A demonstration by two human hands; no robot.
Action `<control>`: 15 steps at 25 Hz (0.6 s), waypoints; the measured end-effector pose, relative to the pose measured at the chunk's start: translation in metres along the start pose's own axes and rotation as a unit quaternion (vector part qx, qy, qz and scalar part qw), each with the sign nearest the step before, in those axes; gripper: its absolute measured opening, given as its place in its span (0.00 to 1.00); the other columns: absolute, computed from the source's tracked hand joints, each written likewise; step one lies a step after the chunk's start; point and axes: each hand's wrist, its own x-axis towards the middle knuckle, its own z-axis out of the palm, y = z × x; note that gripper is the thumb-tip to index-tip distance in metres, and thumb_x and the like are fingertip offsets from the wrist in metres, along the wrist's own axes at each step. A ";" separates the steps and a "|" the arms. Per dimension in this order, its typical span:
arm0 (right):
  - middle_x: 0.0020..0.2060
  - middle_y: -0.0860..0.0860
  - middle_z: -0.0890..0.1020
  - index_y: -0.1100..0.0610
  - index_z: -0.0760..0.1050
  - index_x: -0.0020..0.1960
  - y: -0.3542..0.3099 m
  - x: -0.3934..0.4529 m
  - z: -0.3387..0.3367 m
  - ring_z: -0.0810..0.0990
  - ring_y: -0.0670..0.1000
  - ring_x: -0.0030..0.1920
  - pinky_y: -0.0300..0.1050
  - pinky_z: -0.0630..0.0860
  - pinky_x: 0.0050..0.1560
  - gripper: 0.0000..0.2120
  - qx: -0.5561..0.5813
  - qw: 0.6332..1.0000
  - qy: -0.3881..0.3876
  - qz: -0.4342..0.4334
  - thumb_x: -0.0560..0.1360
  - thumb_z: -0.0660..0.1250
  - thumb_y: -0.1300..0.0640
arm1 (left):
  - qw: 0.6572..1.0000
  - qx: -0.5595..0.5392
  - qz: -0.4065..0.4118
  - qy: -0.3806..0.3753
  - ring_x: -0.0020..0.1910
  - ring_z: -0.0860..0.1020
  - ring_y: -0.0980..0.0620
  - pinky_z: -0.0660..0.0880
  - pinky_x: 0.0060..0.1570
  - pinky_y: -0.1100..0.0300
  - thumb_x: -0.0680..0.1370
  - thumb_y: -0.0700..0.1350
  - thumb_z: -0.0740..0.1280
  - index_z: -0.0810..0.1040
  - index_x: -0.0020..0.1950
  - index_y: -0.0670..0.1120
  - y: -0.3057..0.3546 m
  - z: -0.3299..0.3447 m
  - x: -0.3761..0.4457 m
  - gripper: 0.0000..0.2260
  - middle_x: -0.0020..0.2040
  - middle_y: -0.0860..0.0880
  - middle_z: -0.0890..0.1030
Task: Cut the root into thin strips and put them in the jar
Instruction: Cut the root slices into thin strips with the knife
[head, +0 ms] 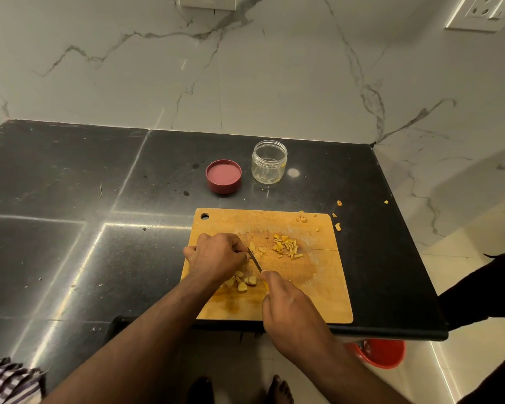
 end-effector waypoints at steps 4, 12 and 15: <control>0.59 0.48 0.77 0.48 0.61 0.73 0.003 -0.004 0.001 0.76 0.48 0.52 0.39 0.72 0.48 0.19 0.009 1.000 -0.009 -0.003 0.82 0.53 0.55 | 1.000 -0.002 0.001 -0.001 0.61 0.69 0.51 0.60 0.55 0.46 0.77 0.57 0.70 0.81 0.41 0.60 0.000 0.000 0.002 0.06 0.45 0.62 0.79; 0.63 0.43 0.75 0.46 0.62 0.73 0.012 -0.027 -0.009 0.75 0.43 0.57 0.36 0.72 0.54 0.19 0.060 0.998 0.010 0.017 0.83 0.54 0.54 | 1.000 -0.001 0.006 -0.009 0.58 0.71 0.54 0.63 0.56 0.46 0.76 0.56 0.71 0.79 0.39 0.61 -0.004 0.000 0.005 0.06 0.44 0.63 0.80; 0.61 0.44 0.76 0.45 0.62 0.72 0.013 -0.019 -0.012 0.75 0.43 0.55 0.36 0.71 0.51 0.18 0.064 0.997 0.026 0.017 0.83 0.54 0.54 | 0.999 -0.021 0.002 -0.027 0.54 0.75 0.57 0.67 0.56 0.49 0.76 0.52 0.70 0.81 0.40 0.62 -0.006 -0.007 0.008 0.06 0.46 0.65 0.81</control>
